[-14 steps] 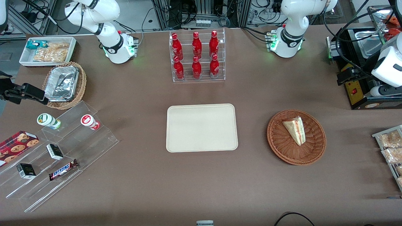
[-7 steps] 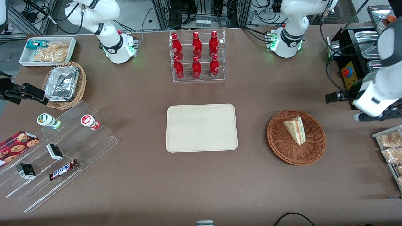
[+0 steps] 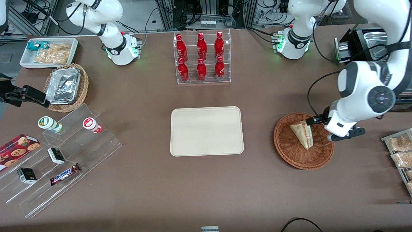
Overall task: Place sandwich from basket to tray
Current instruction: 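Move the left gripper down over the wrapped sandwich in the wicker basket, then close the left gripper on the sandwich's crust edge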
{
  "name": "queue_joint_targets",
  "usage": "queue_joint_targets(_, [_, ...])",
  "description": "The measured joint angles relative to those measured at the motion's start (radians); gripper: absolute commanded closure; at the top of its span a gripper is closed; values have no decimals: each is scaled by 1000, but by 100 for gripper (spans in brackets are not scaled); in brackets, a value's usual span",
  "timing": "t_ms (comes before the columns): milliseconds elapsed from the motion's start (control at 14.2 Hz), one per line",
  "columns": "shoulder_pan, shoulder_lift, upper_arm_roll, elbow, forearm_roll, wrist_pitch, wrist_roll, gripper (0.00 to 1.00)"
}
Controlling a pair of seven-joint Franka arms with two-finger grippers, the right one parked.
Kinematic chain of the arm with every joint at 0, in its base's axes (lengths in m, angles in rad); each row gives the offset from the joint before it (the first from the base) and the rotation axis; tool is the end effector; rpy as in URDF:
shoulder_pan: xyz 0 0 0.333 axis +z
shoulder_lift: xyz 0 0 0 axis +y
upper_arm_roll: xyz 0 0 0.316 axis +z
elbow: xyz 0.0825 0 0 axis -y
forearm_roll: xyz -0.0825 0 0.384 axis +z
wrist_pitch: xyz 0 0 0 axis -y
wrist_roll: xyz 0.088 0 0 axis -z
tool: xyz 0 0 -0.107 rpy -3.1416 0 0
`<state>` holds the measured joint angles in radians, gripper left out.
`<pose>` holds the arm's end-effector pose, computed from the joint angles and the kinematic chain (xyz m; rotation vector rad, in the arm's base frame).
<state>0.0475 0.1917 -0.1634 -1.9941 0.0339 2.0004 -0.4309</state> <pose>0.5658 -0.0615 0.3533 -3.0478 -0.4578 0.2724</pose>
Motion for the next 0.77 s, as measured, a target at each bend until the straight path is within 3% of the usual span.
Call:
queue_joint_targets(211, [-22, 24, 0, -51, 0, 82, -114, 0])
queue_joint_targets(561, [-23, 113, 5, -115, 0, 240, -142, 0])
queue_joint_targets(632, [-22, 127, 6, -124, 0, 256, -143, 7])
queue_joint_targets(702, [-22, 138, 6, -129, 0, 266, -144, 45])
queue_joint_targets(772, [-22, 145, 7, -131, 0, 275, -145, 72])
